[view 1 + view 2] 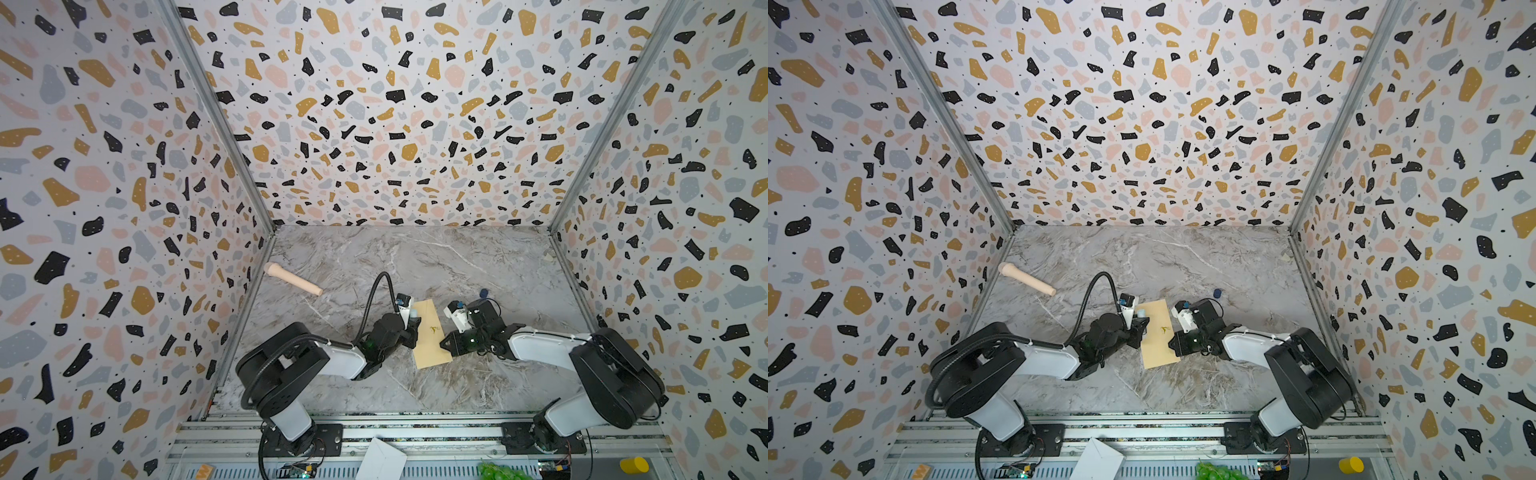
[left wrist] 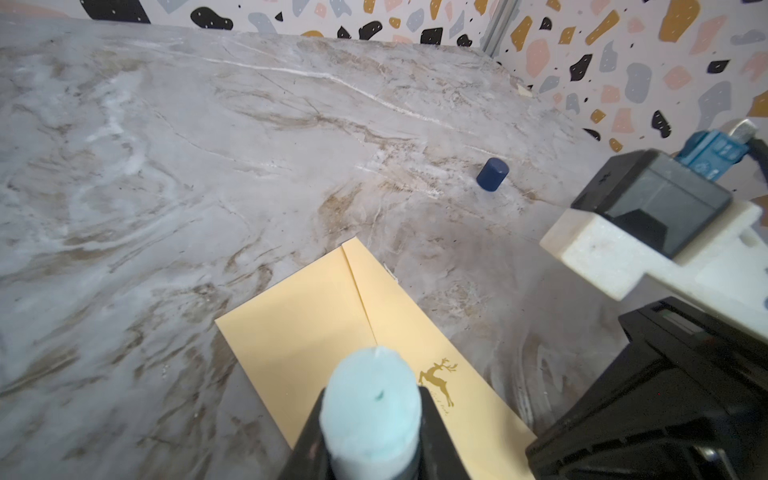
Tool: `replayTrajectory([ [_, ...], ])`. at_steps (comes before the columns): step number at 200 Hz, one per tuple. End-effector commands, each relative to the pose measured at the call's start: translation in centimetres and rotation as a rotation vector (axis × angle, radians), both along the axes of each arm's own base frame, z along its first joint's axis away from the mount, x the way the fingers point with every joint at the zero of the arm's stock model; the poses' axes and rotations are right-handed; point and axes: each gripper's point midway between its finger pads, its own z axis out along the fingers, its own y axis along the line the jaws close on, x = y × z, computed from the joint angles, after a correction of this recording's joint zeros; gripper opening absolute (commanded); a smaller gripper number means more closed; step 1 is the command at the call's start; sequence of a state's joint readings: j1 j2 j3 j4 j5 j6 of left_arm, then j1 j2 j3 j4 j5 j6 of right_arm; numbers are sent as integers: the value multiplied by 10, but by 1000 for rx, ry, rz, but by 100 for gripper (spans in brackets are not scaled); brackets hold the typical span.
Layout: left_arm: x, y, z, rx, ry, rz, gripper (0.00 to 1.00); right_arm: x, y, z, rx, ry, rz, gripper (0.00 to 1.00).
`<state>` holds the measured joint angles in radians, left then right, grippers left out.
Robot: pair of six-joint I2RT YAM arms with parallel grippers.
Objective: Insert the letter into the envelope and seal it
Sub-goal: 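Raise the right gripper off the envelope toward the left gripper's glue stick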
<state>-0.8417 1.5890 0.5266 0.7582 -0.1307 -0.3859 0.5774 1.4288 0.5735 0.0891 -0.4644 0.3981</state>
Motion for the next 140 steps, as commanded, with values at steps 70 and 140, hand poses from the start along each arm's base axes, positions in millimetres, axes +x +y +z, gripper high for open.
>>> replayTrajectory([
  [70,-39,-10,209,-527,-153,-238,0,-32,6,215,545,-531,83,65],
  [140,-63,-6,260,-722,-146,-340,0,-50,24,242,738,-507,171,67],
])
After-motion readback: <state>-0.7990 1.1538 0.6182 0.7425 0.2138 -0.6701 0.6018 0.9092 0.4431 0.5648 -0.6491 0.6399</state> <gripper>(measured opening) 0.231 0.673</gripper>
